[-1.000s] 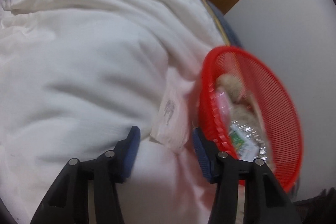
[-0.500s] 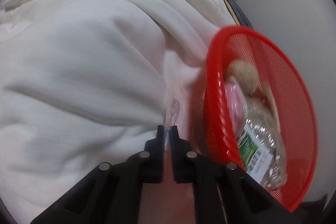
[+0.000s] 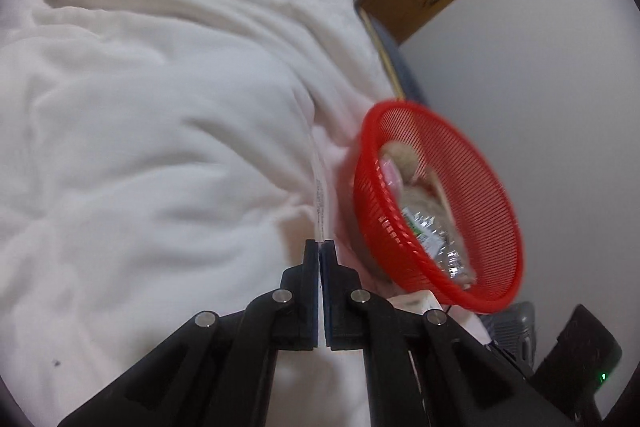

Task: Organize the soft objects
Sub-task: 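Grasp the white paper slip with the left gripper while the right holds the box, then carry the box and paper slip over the basket and open both grippers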

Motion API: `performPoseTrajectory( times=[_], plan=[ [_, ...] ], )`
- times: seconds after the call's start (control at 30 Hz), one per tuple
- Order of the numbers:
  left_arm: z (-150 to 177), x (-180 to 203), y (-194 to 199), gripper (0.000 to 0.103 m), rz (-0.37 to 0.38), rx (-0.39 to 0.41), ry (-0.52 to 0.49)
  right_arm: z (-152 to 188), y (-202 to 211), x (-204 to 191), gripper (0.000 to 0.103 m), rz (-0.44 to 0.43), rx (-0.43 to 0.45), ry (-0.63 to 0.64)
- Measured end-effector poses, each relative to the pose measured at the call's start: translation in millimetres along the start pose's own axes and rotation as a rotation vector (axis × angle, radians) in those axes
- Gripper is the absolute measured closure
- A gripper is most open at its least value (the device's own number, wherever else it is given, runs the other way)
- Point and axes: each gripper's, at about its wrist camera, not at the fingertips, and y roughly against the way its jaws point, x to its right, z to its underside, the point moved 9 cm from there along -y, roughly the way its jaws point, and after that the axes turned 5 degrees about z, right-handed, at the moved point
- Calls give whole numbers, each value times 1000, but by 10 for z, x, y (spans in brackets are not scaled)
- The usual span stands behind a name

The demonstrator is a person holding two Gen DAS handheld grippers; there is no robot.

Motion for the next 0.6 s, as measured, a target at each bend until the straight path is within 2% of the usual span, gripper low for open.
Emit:
performPoseTrajectory(
  times=[0.23, 0.3, 0.5, 0.6],
  plan=[
    [92, -62, 277, 103, 98, 57, 48, -62, 109, -153, 82, -13, 31, 27],
    [82, 37, 343, 103, 83, 88, 5, -84, 136, -152, 82, -18, 41, 20],
    [109, 327, 406, 103, 112, 96, -47, -186, 313, -52, 82, -18, 75, -20],
    [140, 552, 494, 103, 126, 126, -117, -267, 444, -7, 82, -29, 104, -38]
  ],
)
